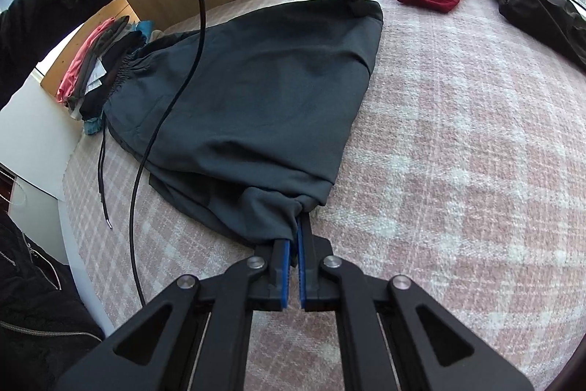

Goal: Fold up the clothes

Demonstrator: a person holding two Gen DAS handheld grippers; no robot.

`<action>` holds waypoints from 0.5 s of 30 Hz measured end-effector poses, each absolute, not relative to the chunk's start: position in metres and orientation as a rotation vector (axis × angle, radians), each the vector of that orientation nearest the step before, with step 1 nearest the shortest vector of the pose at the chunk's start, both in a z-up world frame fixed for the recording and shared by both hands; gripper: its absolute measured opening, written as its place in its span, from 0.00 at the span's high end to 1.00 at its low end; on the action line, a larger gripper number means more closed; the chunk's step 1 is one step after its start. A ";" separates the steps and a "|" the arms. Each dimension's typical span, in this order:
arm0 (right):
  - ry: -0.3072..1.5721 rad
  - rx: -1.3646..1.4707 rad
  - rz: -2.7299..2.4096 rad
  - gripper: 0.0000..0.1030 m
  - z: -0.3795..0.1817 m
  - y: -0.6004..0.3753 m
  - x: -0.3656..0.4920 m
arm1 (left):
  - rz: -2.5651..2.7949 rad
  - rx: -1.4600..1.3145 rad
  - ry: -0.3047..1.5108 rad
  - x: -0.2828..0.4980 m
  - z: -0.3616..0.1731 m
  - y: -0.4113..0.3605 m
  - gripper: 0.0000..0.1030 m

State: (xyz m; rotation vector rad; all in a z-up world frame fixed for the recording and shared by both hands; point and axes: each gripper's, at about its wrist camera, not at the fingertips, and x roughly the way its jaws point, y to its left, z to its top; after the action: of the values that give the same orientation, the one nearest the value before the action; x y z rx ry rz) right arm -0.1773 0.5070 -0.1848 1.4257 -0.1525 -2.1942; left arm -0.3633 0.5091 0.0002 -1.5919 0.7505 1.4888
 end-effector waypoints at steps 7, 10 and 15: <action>-0.204 1.468 -2.170 0.97 -0.188 0.516 -0.161 | 1.560 -1.605 0.695 -0.381 0.012 0.494 0.94; -0.195 1.487 -2.210 0.84 -0.183 0.521 -0.163 | 1.548 -1.609 0.700 -0.380 0.013 0.494 0.97; -0.012 1.420 -2.287 0.61 -0.171 0.507 -0.160 | 1.493 -1.586 0.701 -0.371 0.025 0.497 0.66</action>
State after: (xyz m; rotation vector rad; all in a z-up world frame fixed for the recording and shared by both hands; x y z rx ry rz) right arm -0.1597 0.5070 -0.1706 1.4202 -0.0119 -2.2870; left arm -0.3709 0.4974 0.0251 -1.5857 0.7007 1.4934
